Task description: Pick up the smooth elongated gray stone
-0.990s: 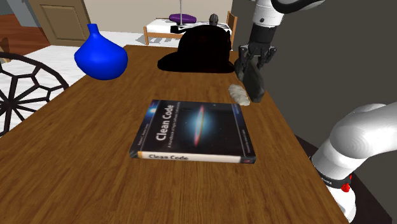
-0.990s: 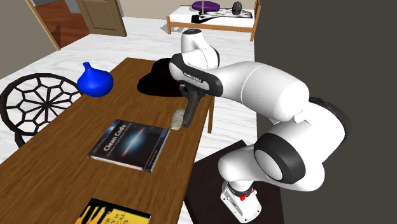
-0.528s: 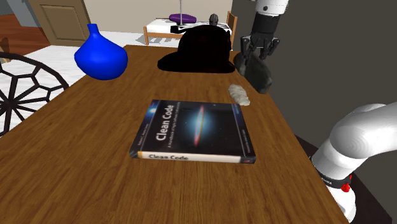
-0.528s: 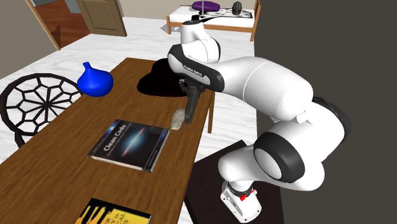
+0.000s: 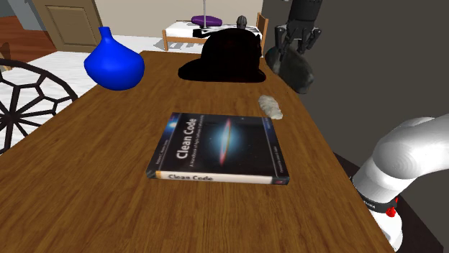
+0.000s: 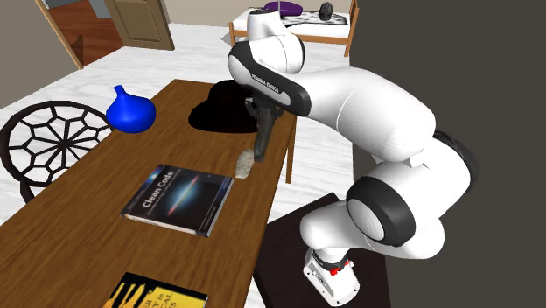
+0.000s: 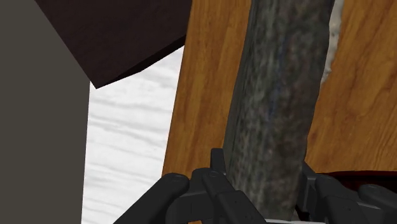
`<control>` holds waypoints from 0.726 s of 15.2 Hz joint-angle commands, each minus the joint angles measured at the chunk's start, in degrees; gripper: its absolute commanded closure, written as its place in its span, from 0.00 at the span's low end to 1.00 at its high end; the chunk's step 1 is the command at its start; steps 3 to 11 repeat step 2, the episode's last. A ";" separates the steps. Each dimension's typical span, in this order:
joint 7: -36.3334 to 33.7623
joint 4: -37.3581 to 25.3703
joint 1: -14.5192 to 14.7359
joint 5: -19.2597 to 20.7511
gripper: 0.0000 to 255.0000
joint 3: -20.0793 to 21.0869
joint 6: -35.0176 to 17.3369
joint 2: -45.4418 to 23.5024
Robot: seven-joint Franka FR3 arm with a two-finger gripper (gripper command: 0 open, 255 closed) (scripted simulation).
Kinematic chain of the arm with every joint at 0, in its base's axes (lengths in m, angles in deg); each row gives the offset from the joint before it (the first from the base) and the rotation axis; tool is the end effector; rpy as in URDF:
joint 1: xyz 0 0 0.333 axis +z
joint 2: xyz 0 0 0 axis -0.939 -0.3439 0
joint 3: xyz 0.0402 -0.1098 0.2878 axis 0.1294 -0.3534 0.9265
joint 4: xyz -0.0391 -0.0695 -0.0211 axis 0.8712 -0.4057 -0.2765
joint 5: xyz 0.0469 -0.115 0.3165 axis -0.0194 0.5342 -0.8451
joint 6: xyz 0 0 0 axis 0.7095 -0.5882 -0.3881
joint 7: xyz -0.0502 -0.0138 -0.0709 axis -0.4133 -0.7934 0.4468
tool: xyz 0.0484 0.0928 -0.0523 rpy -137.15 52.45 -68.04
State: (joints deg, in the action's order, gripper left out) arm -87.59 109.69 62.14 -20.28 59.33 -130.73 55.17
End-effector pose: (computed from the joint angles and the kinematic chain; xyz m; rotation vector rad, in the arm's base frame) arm 0.3250 0.0545 0.6059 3.0089 -0.8586 0.0926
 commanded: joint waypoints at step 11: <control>-0.02 -1.21 -0.05 0.07 1.00 -0.05 0.92 -0.22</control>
